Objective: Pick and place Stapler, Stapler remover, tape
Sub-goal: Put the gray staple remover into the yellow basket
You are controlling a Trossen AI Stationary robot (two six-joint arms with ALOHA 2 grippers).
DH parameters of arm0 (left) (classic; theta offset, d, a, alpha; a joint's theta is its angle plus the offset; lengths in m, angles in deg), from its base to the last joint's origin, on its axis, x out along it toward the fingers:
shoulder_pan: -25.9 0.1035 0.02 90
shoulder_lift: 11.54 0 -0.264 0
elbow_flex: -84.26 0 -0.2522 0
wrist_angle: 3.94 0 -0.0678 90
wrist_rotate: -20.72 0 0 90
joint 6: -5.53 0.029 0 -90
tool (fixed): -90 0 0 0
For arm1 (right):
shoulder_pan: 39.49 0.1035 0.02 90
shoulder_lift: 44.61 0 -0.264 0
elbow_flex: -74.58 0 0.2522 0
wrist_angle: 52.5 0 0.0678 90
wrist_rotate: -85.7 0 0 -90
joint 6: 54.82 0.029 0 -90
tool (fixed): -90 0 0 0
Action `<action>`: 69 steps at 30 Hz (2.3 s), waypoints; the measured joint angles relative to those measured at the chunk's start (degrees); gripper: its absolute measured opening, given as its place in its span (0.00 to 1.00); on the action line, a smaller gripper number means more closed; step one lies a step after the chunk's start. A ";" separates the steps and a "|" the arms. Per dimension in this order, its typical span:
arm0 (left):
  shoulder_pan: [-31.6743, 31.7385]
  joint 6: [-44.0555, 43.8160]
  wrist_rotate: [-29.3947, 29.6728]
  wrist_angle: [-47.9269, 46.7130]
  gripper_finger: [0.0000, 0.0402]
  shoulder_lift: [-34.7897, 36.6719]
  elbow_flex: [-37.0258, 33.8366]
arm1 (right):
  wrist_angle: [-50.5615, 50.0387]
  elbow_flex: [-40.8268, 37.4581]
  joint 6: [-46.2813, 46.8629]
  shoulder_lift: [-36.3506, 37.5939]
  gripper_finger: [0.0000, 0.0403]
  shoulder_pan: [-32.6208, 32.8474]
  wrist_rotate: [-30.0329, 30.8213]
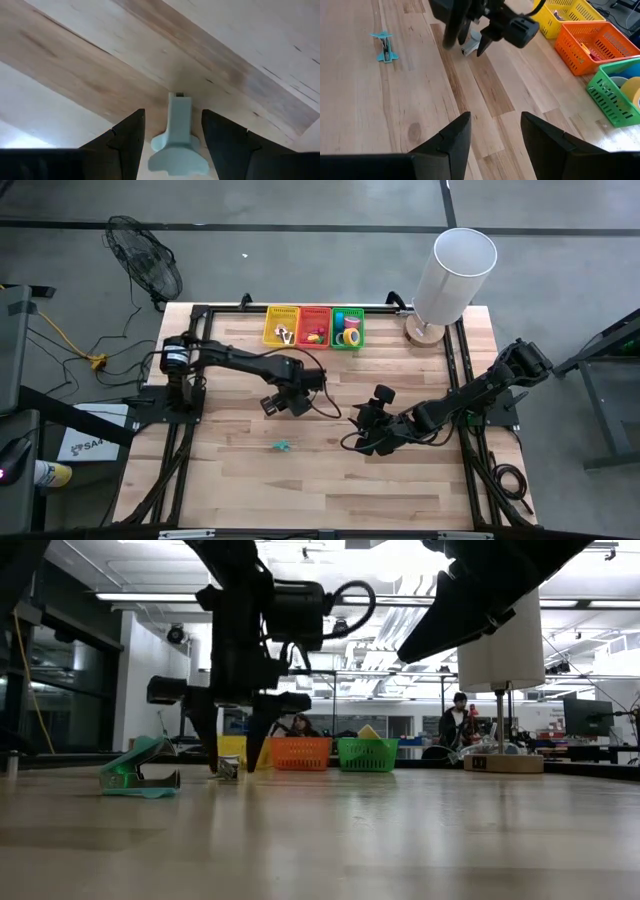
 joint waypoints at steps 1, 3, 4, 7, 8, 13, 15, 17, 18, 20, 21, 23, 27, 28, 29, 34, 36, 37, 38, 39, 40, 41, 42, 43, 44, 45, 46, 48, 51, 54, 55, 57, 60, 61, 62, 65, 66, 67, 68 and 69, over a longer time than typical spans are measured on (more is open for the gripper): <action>0.00 0.00 0.03 -0.15 0.48 -0.35 0.00 | 0.01 0.00 0.00 0.00 0.41 -0.01 0.00; 0.00 -0.21 0.95 -0.13 0.47 -0.76 0.00 | 0.00 0.00 0.00 -0.01 0.41 0.00 -0.03; 0.00 -0.31 1.48 -0.26 0.48 -0.79 0.00 | -0.02 0.00 0.00 0.00 0.41 -0.02 -0.02; 0.00 -1.22 3.12 -0.05 0.47 -0.77 0.02 | -0.09 0.00 0.00 -0.02 0.41 0.00 -0.02; 0.02 -1.56 3.53 -0.17 0.47 -0.77 0.02 | -0.09 0.00 0.00 -0.02 0.41 -0.02 -0.02; 0.02 -3.00 3.99 -1.91 0.45 -0.77 0.02 | -0.04 0.00 0.01 0.00 0.41 0.00 -0.02; 0.02 -3.02 3.89 -1.29 0.42 -0.72 -0.20 | -0.04 0.00 0.00 0.00 0.41 -0.01 -0.02; 0.02 -3.02 3.87 -1.13 0.40 -0.59 -0.45 | 0.00 0.00 0.00 0.00 0.41 -0.02 -0.04; 0.02 -3.04 3.88 -1.14 0.39 -0.57 -0.50 | 0.00 0.00 0.02 0.00 0.41 0.00 -0.02; 0.02 -3.48 3.87 -1.09 0.38 -0.57 -0.52 | 0.00 0.00 0.35 -0.02 0.41 -0.02 -0.04; 0.02 -3.59 3.87 -0.99 0.38 -0.57 -0.54 | 0.00 0.00 0.41 -0.01 0.41 -0.02 -0.02; 0.02 -3.68 3.86 -0.80 0.39 -0.57 -0.59 | 0.02 0.00 0.42 0.00 0.41 -0.01 -0.03; 0.02 -4.09 3.95 -0.83 0.40 -0.57 -0.61 | 0.02 0.00 0.44 0.00 0.41 0.00 -0.02; 0.02 -4.09 4.01 -0.85 0.40 -0.57 -0.59 | 0.02 0.00 0.44 -0.01 0.41 -0.02 -0.02; 0.02 -4.09 4.04 -0.88 0.39 -0.57 -0.60 | 0.02 0.00 0.44 0.00 0.41 0.00 -0.02; 0.02 -4.11 4.09 -0.95 0.39 -0.57 -0.61 | 0.02 0.00 0.44 -0.02 0.41 0.00 -0.03; 0.02 -4.09 4.09 -1.05 0.38 -0.57 -0.61 | 0.02 0.00 0.44 0.00 0.41 0.00 -0.04; 0.02 -4.10 4.09 -1.11 0.38 -0.57 -0.60 | 0.02 0.00 0.44 0.00 0.41 -0.02 -0.02; 0.02 -4.09 4.11 -1.23 0.38 -0.57 -0.61 | 0.02 0.00 0.44 0.00 0.41 -0.01 -0.02; 0.02 -4.09 4.11 -1.40 0.38 -0.57 -0.60 | 0.02 0.00 0.44 -0.01 0.41 -0.01 -0.02; 0.02 -4.10 4.11 -1.73 0.38 -0.57 -0.51 | 0.02 0.00 0.44 0.00 0.41 -0.02 -0.02; 0.02 -4.10 4.11 -2.54 0.38 -0.63 -0.22 | 0.02 0.00 0.44 -0.01 0.41 -0.02 -0.02; 0.02 -4.10 4.11 -3.46 0.38 -0.72 0.16 | 0.02 0.00 0.44 -0.01 0.41 -0.01 -0.02; 0.02 -4.19 4.12 -4.07 0.38 -0.80 0.55 | 0.02 0.00 0.44 0.00 0.41 -0.01 -0.02; 0.02 -4.38 4.37 -4.51 0.38 -0.81 0.96 | 0.02 0.00 0.44 0.00 0.41 -0.02 -0.02; 0.02 -4.53 5.11 -4.71 0.38 -0.81 1.36 | 0.02 0.00 0.44 -0.02 0.41 -0.02 -0.02; 0.02 -4.52 5.84 -4.84 0.38 -0.81 1.78 | 0.02 0.00 0.44 0.00 0.41 0.00 -0.02; 0.02 -4.55 6.93 -6.43 0.38 -0.81 2.78 | 0.02 0.00 0.44 -0.01 0.41 -0.02 -0.02; 0.02 -4.53 10.12 -8.72 0.38 -0.81 4.31 | 0.02 0.00 0.44 0.00 0.41 -0.02 -0.02; 0.06 -4.52 13.53 -10.44 0.38 -0.81 5.55 | 0.02 0.00 0.44 0.00 0.41 -0.01 -0.03; 0.19 -4.52 14.66 -10.91 0.38 -0.81 5.98 | 0.02 0.00 0.44 -0.01 0.41 -0.01 -0.02; 0.50 -4.54 16.48 -11.57 0.38 -0.79 6.84 | 0.02 0.00 0.45 -0.01 0.41 -0.01 -0.02; 1.51 -4.51 19.05 -11.99 0.38 -0.72 7.27 | 0.02 0.00 0.44 -0.02 0.41 0.00 -0.02; 1.96 -4.51 19.89 -11.88 0.38 -0.72 7.30 | 0.00 0.00 0.44 0.00 0.41 0.00 -0.03; 2.52 -4.50 20.68 -11.87 0.38 -0.72 7.33 | -0.02 0.00 0.44 -0.01 0.41 -0.02 -0.03; 4.44 -4.48 22.42 -12.53 0.38 -0.72 7.34 | -0.12 0.00 0.44 0.00 0.41 -0.01 -0.04; 5.19 -4.39 22.90 -12.81 0.38 -0.72 7.34 | -0.20 0.00 0.44 0.00 0.41 0.00 -0.02; 5.92 -4.06 23.44 -13.24 0.38 -0.72 7.34 | -0.33 0.00 0.44 -0.02 0.41 0.00 -0.04; 6.67 -3.78 23.74 -13.77 0.38 -0.72 7.34 | -0.39 0.00 0.44 0.00 0.41 0.00 -0.02; 7.43 -3.53 24.10 -14.01 0.38 -0.72 7.34 | -0.43 0.00 0.50 0.00 0.41 0.00 -0.04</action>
